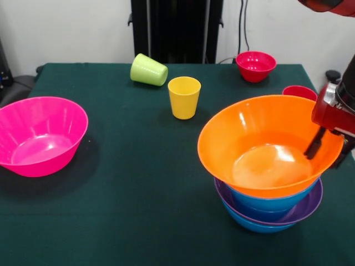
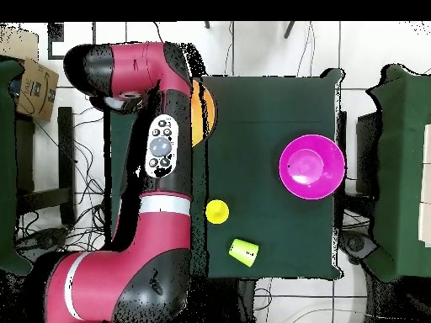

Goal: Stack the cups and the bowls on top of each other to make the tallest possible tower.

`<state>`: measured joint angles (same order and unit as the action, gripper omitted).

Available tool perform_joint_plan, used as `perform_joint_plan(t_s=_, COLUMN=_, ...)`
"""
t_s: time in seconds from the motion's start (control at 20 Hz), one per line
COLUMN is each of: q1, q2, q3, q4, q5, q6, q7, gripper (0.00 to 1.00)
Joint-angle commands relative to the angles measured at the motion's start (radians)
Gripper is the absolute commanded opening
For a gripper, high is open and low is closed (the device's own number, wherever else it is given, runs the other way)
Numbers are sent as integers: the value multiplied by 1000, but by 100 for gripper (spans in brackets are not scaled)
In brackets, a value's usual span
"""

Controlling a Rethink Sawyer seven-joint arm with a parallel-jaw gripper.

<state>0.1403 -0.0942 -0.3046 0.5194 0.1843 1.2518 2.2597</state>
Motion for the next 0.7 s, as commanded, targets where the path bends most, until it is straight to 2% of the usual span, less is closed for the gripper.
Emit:
perform_joint_plan(t_s=0.05, q1=1, q2=20, q3=35, q4=39, q5=0, q6=-21, q7=195, gripper=100)
perform_joint_plan(t_s=0.7, q1=-7, q2=25, q3=27, q4=28, q5=0, q6=-28, q7=163, gripper=100)
